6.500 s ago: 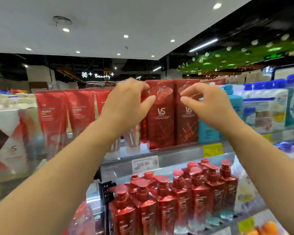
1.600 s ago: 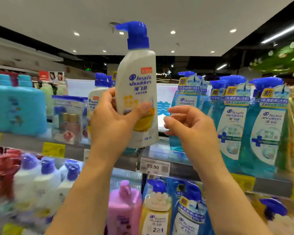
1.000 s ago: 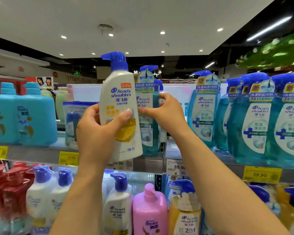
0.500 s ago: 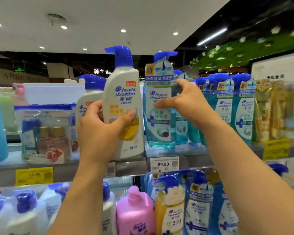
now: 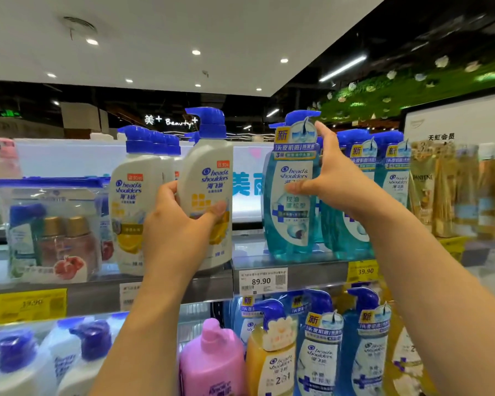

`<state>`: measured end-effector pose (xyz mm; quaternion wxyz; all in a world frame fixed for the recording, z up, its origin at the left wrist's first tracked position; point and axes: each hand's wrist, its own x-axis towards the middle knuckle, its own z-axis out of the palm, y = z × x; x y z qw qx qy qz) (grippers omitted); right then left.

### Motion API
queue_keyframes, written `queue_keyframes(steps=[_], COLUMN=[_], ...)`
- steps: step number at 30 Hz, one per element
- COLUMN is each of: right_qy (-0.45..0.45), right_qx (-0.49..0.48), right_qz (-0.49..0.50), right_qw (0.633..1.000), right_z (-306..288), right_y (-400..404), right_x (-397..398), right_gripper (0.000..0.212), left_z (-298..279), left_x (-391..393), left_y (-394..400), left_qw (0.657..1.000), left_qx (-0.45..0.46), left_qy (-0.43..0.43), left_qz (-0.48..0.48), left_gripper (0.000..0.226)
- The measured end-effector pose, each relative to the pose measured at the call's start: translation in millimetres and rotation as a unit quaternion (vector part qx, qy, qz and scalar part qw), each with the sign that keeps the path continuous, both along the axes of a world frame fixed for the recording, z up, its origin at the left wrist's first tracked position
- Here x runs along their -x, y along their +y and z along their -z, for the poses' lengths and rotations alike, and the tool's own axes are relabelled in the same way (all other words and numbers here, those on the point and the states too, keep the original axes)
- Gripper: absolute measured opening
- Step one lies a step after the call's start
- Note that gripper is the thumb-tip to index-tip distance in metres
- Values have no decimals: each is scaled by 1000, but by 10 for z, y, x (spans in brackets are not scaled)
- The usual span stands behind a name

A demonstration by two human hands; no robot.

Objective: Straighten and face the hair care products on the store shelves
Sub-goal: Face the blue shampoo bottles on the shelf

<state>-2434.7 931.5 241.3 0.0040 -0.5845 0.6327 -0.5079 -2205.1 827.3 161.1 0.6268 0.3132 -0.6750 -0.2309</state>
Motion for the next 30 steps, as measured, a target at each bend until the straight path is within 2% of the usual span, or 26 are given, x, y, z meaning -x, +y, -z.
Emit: queue_keyframes(steps=[4, 8, 11, 13, 15, 17, 19, 22, 27, 30], right_qy=[45, 22, 56, 90, 115, 111, 104, 107, 81, 106], right_qx=[-9, -20, -5, 35, 72, 67, 66, 87, 71, 62], right_qz=[27, 41, 90, 145, 197, 229, 247, 250, 195, 200], right_qw=[999, 999, 994, 985, 971, 965, 961, 958, 975, 972], right_z=[-18, -73, -145, -174, -156, -103, -46, -46, -136, -150], right_y=[-43, -71, -109, -181, -268, -345, -401, -434, -367, -329], right_x=[-7, 32, -32, -131, -241, -319, -350, -327, -213, -188], right_gripper=[91, 69, 49, 61, 89, 118, 132, 134, 128, 122], left_z=[-11, -36, -72, -91, -101, -106, -105, -104, -91, -83], left_x=[17, 49, 87, 111, 123, 138, 150, 155, 143, 139], left_y=[-11, -39, -67, -84, -92, -95, -96, -112, -126, -118], left_qw=[1000, 999, 999, 999, 999, 999, 999, 999, 999, 999], left_qx=[0, 15, 25, 24, 20, 19, 17, 19, 28, 33], left_qy=[-16, -22, -24, -28, -29, -31, -35, -39, -43, -40], left_qz=[-10, -23, -25, -22, -21, -24, -27, -22, -14, -5], left_gripper=[53, 59, 64, 67, 69, 69, 71, 76, 77, 77])
